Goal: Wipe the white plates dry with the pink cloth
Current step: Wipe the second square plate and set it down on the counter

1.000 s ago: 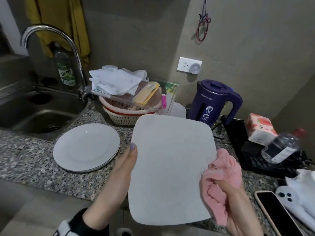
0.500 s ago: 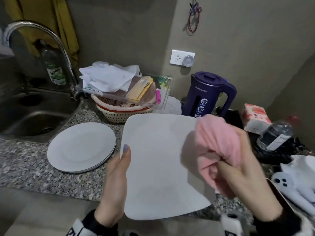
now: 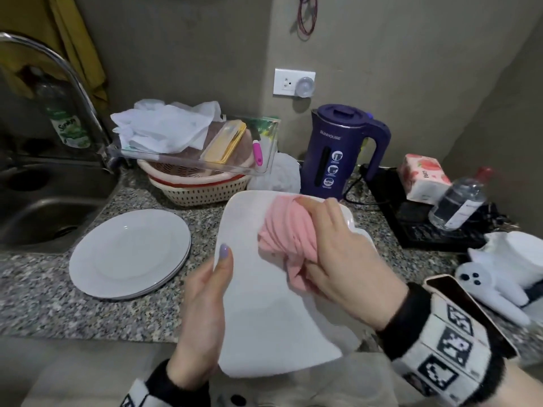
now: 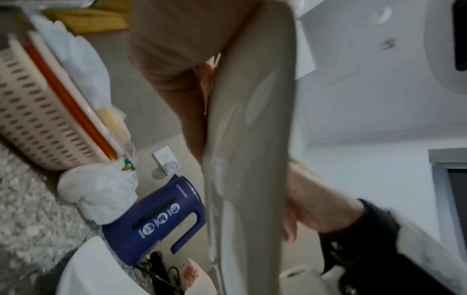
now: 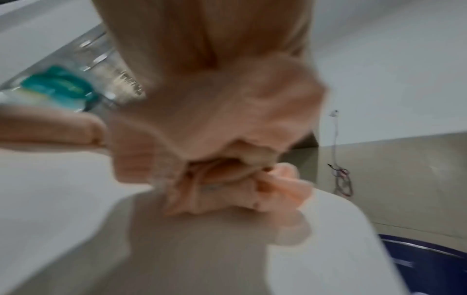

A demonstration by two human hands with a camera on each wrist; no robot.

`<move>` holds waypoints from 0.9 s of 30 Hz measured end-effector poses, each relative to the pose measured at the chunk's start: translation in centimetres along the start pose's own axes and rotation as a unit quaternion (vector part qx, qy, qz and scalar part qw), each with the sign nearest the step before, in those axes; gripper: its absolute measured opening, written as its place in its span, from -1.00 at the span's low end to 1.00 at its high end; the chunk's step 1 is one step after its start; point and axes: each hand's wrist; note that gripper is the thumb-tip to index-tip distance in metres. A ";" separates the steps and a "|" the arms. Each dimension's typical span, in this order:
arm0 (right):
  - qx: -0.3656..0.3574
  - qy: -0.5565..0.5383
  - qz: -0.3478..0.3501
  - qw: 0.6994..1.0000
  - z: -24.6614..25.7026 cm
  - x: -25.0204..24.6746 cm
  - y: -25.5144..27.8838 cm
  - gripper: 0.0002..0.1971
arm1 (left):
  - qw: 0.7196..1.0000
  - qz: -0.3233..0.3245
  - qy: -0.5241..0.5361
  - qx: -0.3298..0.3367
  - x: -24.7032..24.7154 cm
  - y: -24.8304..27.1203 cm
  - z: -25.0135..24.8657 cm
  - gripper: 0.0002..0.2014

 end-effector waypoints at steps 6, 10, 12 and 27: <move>-0.025 -0.087 -0.042 0.995 0.9 0.2 -1.4 -0.54 | 1.000 -0.012 0.006 0.006 -0.3 0.2 -0.6 -0.66; -0.032 -0.093 -0.050 0.994 0.9 -0.3 -1.7 -0.52 | 0.999 -0.021 0.024 0.013 -0.2 -0.3 -1.9 -0.68; -0.086 -0.150 0.038 0.984 3.1 2.0 0.4 -0.50 | 0.999 -0.037 0.011 0.014 -0.5 -0.9 -1.8 -0.68; 0.049 -0.146 0.002 0.988 -0.3 0.3 1.6 -0.49 | 0.997 -0.053 0.048 0.030 -1.6 -0.5 -3.1 -0.67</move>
Point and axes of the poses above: each hand's wrist, its own y-axis away from the middle knuckle, its own x-axis out of the palm, z = x × y, and after that the axes turned 14 degrees about -y, right-handed
